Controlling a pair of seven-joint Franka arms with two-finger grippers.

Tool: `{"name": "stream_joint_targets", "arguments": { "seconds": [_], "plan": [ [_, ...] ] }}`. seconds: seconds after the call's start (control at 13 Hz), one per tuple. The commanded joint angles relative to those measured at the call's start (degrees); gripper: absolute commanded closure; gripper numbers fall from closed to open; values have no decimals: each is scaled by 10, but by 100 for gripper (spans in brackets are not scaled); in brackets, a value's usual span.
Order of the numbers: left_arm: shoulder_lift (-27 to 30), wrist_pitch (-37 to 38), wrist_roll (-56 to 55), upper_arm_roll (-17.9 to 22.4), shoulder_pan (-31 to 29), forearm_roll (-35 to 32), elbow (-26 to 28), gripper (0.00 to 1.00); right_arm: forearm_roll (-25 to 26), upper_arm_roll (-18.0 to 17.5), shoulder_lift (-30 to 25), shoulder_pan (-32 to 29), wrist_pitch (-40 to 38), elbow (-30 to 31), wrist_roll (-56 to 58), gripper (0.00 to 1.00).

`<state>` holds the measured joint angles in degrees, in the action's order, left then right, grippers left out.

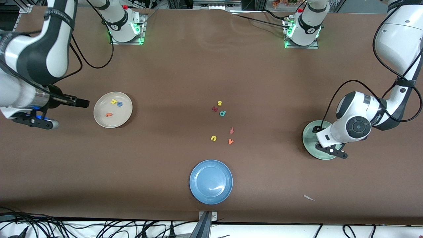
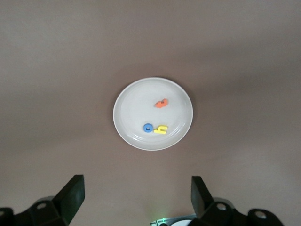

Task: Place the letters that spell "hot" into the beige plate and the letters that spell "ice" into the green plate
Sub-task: 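Return the right gripper to rest while the left gripper releases the e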

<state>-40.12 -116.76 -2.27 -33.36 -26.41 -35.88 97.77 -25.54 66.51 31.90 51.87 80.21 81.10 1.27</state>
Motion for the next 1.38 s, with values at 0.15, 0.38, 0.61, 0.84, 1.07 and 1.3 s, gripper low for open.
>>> {"name": "stream_joint_targets", "arguments": {
  "seconds": [0.15, 0.38, 0.61, 0.84, 1.07, 1.3],
  "plan": [
    [11, 4, -37, -11, 9, 55, -2, 0, -2, -5, 15, -49, -30, -59, 22, 0],
    [39, 17, -36, -11, -1, 72, -2, 0, -2, -77, 14, -126, -56, -95, 22, 0],
    [56, 59, -28, -11, -28, 115, -20, 0, 5, -202, 12, -231, -67, -140, 18, 1],
    [74, 61, -28, -11, -37, 116, -20, 0, 72, -371, -11, -362, -63, -170, 15, 1],
    [80, 61, -28, -11, -37, 128, -21, 0, 205, -578, -59, -480, -3, -155, 2, 1],
    [102, 67, -26, -2, -34, 140, -23, 0, 212, -588, -122, -479, 73, -58, 3, 1]
  ]
}}
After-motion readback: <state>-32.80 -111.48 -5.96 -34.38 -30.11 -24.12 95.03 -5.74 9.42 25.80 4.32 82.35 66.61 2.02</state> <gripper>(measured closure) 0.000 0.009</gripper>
